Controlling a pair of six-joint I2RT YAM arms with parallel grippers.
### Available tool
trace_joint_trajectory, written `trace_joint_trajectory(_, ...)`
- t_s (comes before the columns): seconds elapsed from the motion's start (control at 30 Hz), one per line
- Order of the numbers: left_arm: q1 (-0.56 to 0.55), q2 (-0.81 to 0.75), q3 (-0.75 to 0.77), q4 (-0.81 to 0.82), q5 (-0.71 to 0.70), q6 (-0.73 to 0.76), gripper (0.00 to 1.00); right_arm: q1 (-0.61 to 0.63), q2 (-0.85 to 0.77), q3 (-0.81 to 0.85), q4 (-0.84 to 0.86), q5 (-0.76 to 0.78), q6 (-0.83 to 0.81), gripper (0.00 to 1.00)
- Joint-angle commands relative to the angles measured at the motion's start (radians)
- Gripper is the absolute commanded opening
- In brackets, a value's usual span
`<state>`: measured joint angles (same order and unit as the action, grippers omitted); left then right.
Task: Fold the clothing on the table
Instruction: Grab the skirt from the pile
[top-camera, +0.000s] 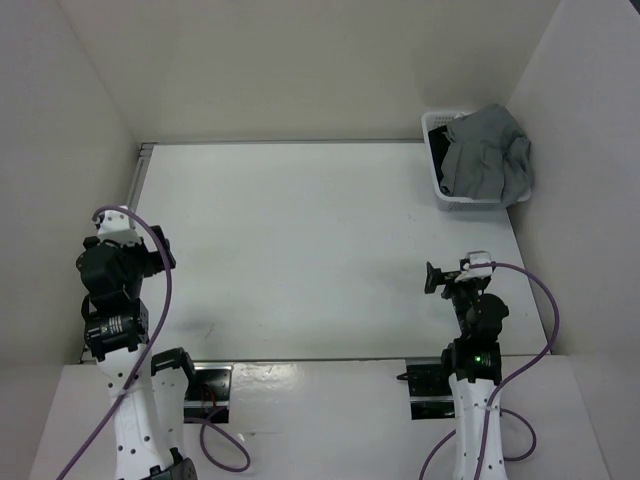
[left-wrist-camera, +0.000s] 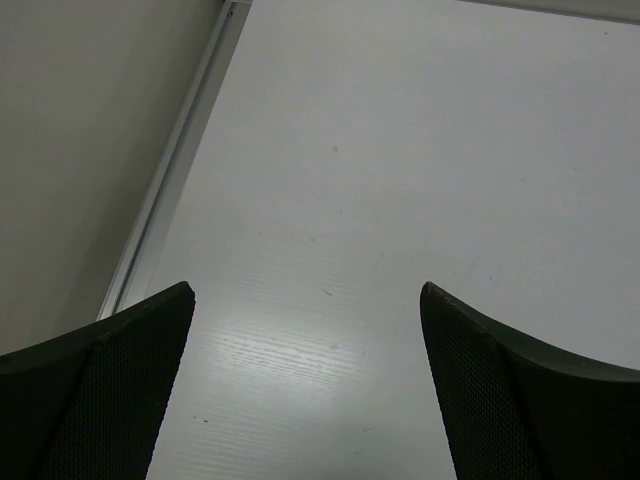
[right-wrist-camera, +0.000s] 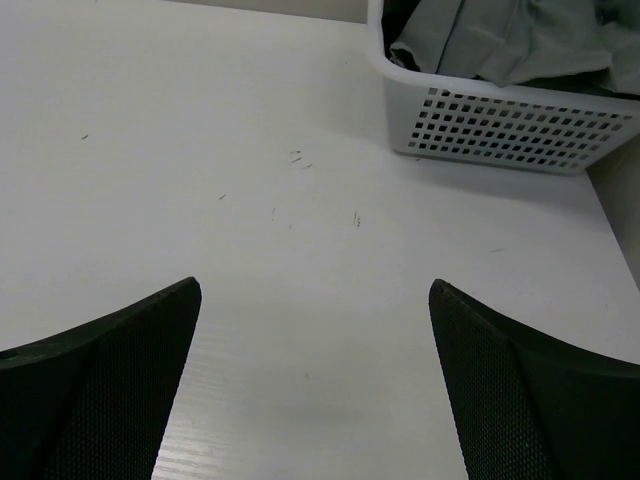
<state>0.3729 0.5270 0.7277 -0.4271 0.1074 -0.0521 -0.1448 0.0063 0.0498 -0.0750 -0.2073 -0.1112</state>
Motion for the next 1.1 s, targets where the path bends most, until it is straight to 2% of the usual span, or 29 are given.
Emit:
trace_joint_trajectory(0.0,-0.003,-0.005,0.039,0.016,0.021,0.011,0.99,-0.006,-0.078,-0.047,0.009,-0.014,-0.012,0.99)
trace_joint_trajectory(0.57,-0.003,-0.005,0.039,0.016,0.031,0.020,0.99,-0.006,-0.078,-0.024,0.009,-0.044,-0.030,0.99)
trace_joint_trajectory(0.63,-0.003,-0.005,0.039,0.016,0.040,0.020,0.99,-0.006,-0.078,0.027,0.009,-0.043,-0.056,0.99)
trace_joint_trajectory(0.77,-0.003,-0.015,0.039,0.016,0.040,0.029,0.99,0.004,-0.078,0.178,0.044,0.058,0.018,0.99)
trace_joint_trajectory(0.87,-0.003,-0.015,0.039,0.007,0.049,0.029,0.99,0.013,-0.078,0.280,0.134,0.081,-0.128,0.99)
trace_joint_trajectory(0.9,-0.003,-0.003,0.039,0.007,0.049,0.029,0.99,0.013,-0.063,0.324,0.188,0.157,-0.052,0.99)
trace_joint_trajectory(0.93,-0.003,0.014,0.051,-0.005,0.049,0.029,0.99,0.013,-0.031,0.362,0.188,0.214,-0.051,0.99)
trace_joint_trajectory(0.97,-0.003,0.027,0.052,-0.016,0.049,0.038,0.99,-0.002,0.083,0.446,0.155,0.233,-0.079,0.99)
trace_joint_trajectory(1.07,-0.003,0.036,0.062,-0.016,0.049,0.038,0.99,-0.030,0.248,0.541,0.117,0.266,-0.107,0.99)
